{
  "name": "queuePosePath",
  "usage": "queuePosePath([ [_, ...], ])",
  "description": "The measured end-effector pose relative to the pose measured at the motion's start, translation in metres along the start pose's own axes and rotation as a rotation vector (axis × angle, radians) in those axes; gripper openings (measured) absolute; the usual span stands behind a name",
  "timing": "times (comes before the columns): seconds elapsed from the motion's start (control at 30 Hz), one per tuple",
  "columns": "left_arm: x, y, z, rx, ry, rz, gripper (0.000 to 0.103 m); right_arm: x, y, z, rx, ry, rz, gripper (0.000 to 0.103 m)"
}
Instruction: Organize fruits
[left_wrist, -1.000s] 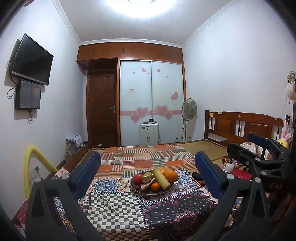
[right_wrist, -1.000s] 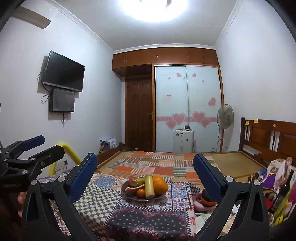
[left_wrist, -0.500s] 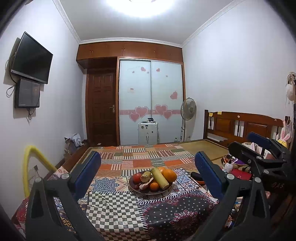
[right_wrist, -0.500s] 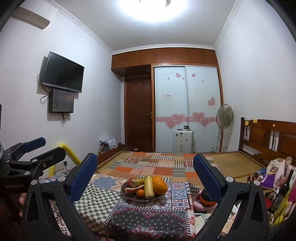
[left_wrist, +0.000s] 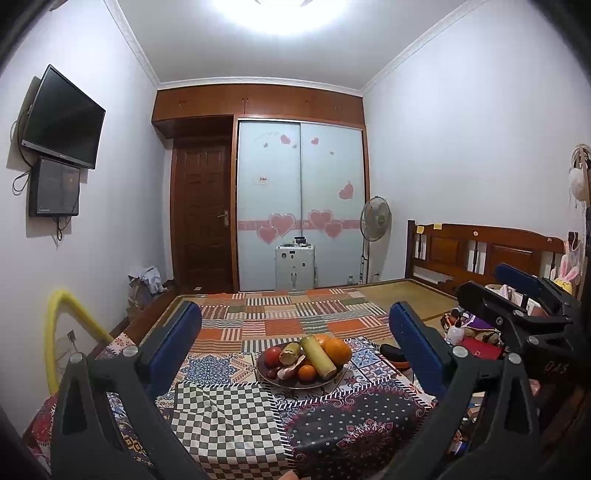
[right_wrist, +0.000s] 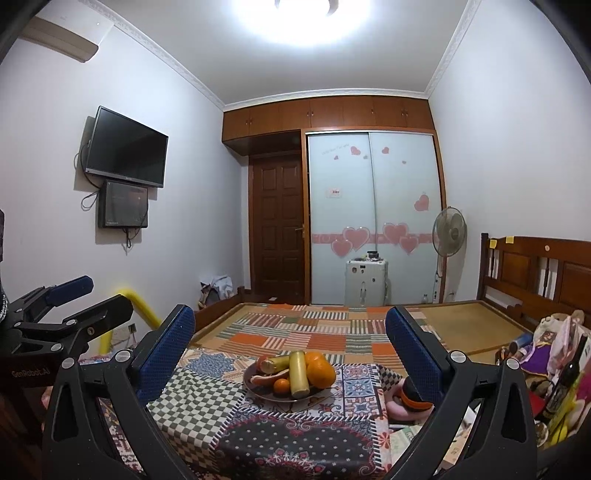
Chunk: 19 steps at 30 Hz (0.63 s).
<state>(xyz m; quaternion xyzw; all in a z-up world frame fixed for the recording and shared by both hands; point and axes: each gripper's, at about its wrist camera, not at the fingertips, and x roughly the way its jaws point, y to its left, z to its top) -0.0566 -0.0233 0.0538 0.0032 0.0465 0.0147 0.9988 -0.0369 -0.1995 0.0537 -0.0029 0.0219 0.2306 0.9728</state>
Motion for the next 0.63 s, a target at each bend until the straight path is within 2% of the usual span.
queuePosePath([
  [0.63, 0.0036, 0.0003, 0.0004, -0.013, 0.028, -0.032, 0.103, 0.0024, -0.0001, -0.0001, 0.001, 0.003, -0.003, 0.103],
])
